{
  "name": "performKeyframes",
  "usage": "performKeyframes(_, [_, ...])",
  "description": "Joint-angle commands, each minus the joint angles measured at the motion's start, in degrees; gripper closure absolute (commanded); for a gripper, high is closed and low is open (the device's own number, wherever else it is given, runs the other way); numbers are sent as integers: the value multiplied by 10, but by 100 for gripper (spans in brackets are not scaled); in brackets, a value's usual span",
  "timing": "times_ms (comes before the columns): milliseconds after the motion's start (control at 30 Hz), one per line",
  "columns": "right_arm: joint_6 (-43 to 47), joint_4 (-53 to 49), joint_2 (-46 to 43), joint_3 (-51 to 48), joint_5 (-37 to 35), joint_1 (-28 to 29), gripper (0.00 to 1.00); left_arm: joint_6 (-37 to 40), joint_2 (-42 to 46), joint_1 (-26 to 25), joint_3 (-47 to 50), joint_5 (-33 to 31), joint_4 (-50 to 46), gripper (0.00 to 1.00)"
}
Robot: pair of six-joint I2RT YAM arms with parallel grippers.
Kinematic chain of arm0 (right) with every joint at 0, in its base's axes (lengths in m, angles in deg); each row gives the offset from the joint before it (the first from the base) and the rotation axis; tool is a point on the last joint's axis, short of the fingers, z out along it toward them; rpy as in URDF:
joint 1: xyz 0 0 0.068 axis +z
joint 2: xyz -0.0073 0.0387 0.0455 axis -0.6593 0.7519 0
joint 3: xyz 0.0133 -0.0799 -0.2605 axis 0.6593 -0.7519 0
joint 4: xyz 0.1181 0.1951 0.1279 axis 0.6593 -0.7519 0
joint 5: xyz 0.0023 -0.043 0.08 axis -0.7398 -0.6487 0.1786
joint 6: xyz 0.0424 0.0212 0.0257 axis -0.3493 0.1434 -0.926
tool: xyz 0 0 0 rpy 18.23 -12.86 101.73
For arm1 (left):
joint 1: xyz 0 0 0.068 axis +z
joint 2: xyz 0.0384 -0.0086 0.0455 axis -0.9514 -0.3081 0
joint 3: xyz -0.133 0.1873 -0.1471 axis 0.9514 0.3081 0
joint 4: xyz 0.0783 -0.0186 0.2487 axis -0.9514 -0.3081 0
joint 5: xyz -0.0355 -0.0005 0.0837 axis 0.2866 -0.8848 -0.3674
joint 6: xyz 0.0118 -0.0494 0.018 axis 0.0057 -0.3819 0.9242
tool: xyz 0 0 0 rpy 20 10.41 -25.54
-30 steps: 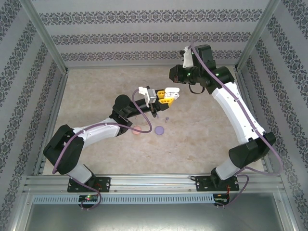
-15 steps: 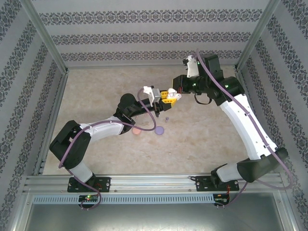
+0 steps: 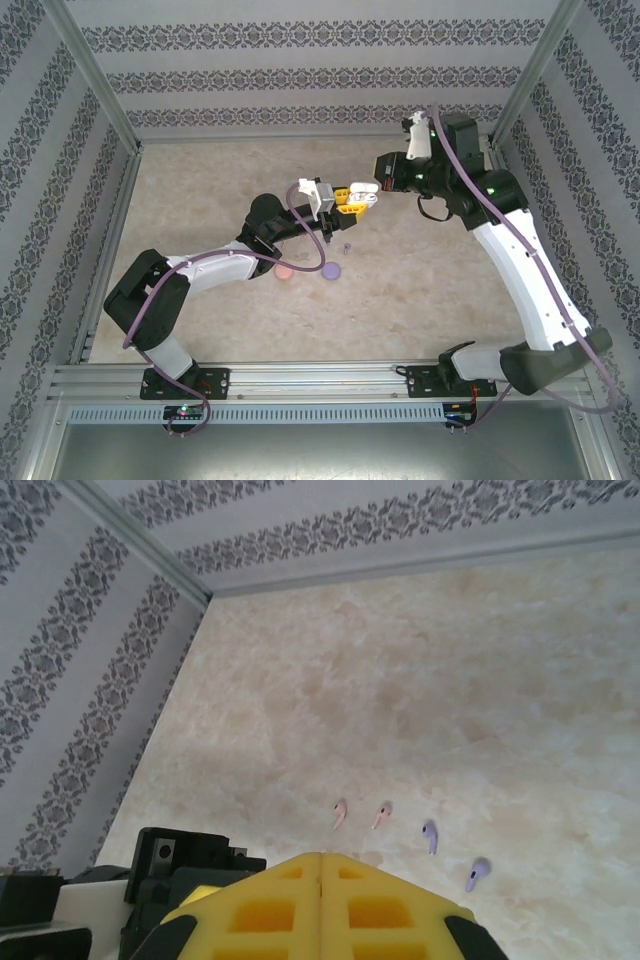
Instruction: Insert the wireless bluetooth earbuds into the charging case
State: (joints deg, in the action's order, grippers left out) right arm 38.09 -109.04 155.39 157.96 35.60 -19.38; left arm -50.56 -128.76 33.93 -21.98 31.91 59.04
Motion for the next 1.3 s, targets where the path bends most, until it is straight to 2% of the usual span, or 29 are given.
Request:
performKeyframes(0, [-12, 10, -23, -16, -19, -2, 94, -8, 2, 4, -15, -2, 22, 100])
performKeyframes(167, [-8, 10, -3, -7, -25, -6, 94, -13, -2, 5, -19, 6, 21, 100])
performKeyframes(600, [41, -67, 170, 153, 9, -8, 95, -13, -4, 4, -22, 4, 13, 100])
performKeyframes(867, [77, -117, 132, 109, 34, 31, 100, -5, -9, 4, -30, -8, 4, 100])
performKeyframes(1033, [74, -119, 86, 59, 21, 61, 100, -4, -14, 5, -33, -12, 4, 100])
performKeyframes(1267, [33, -68, 29, -4, -24, 41, 100, -11, -19, 6, -33, -11, 8, 100])
